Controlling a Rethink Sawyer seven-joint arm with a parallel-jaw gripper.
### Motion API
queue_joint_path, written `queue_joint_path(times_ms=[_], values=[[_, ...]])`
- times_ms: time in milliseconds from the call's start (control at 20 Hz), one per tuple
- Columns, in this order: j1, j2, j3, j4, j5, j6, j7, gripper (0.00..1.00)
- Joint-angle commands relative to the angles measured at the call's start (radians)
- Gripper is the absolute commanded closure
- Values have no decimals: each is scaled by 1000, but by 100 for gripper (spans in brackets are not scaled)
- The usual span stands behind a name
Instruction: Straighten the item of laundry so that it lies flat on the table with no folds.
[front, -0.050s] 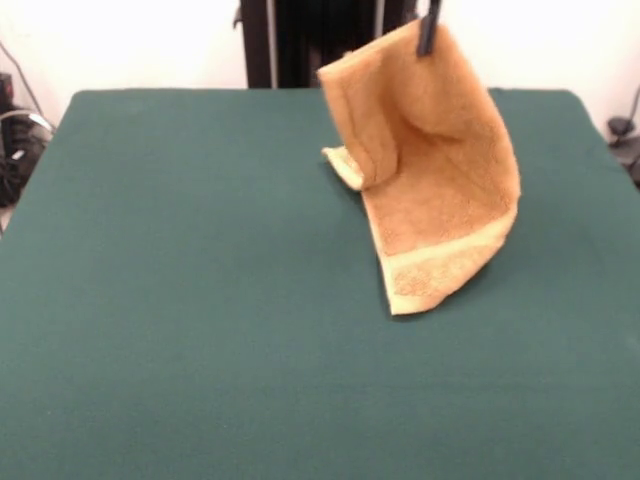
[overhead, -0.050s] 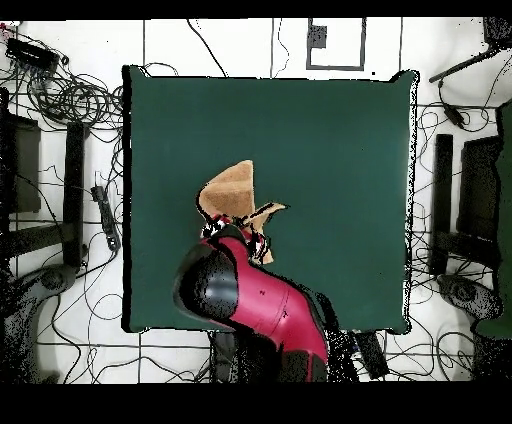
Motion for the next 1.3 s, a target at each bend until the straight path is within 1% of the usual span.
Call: queue_joint_path(times_ms=[50, 150, 300, 400, 550, 650, 750, 850, 1000, 1100, 1300], values=[[26, 91, 117, 71, -67, -123, 161, 100], [30, 104, 84, 26, -73, -111, 134, 100], [3, 111, 57, -67, -132, -104, 51, 100], [-40, 115, 63, -146, -179, -49, -17, 100], [-132, 123, 134, -269, -276, 51, -141, 100], [-157, 133, 151, -331, -317, 143, -176, 100], [-169, 137, 160, -369, -343, 250, -177, 100], [-164, 142, 153, -395, -346, 414, -141, 100], [-164, 141, 161, -423, -365, 514, -106, 100], [-162, 147, 162, -457, -385, 540, -100, 100], [-170, 165, 167, -524, -443, 515, -105, 100]])
